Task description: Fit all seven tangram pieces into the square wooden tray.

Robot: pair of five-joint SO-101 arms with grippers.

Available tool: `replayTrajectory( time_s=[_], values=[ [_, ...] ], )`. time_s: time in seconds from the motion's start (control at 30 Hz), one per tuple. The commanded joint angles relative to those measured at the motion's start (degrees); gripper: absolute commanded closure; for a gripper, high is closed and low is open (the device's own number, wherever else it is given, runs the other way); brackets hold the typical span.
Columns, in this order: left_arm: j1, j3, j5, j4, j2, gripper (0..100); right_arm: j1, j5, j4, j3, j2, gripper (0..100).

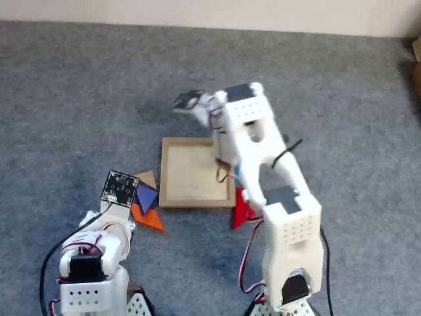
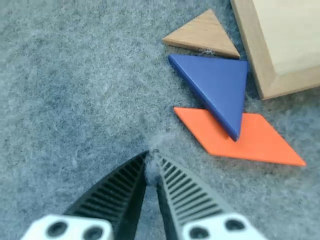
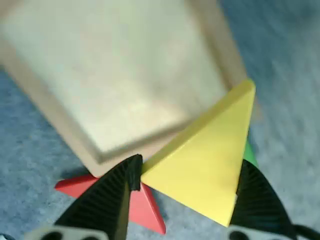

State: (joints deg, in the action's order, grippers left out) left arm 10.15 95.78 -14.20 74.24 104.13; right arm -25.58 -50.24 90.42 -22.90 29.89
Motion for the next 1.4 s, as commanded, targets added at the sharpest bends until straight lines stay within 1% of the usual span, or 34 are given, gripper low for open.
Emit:
replayTrajectory(
  time_s=[0.0,0.17,0.37,0.6,0.67,0.77,0.83,1.1,1.37],
  values=[
    [0.66,-0.13,-0.44,-1.05,0.31,99,-4.97,-4.92,-3.12,-0.75,-4.18,79.3],
    [0.66,-0.13,-0.44,-1.05,0.31,99,-8.04,-7.21,-10.15,-0.75,-2.42,79.3],
    [0.66,-0.13,-0.44,-1.05,0.31,99,-11.03,-9.32,-12.79,-1.10,4.00,79.3],
    [0.57,-0.13,-0.44,-1.05,0.31,99,-11.03,-9.32,-12.44,-1.27,5.76,78.6],
    [0.57,-0.13,-0.44,-1.05,0.31,99,-10.95,-9.32,-12.35,-1.27,5.85,75.4],
    [0.57,-0.13,-0.44,-1.05,0.31,99,-10.42,-9.32,-12.35,-1.27,5.93,67.1],
    [0.57,-0.13,-0.44,-1.05,0.31,99,-9.98,-9.32,-12.53,-1.27,6.02,64.3],
    [0.57,-0.13,-0.44,-1.05,0.31,99,-8.22,-9.32,-12.70,-1.36,5.67,64.3],
    [0.57,-0.13,-0.44,-1.05,0.31,99,-5.32,-9.05,-12.70,-8.13,6.11,64.3]
  ],
)
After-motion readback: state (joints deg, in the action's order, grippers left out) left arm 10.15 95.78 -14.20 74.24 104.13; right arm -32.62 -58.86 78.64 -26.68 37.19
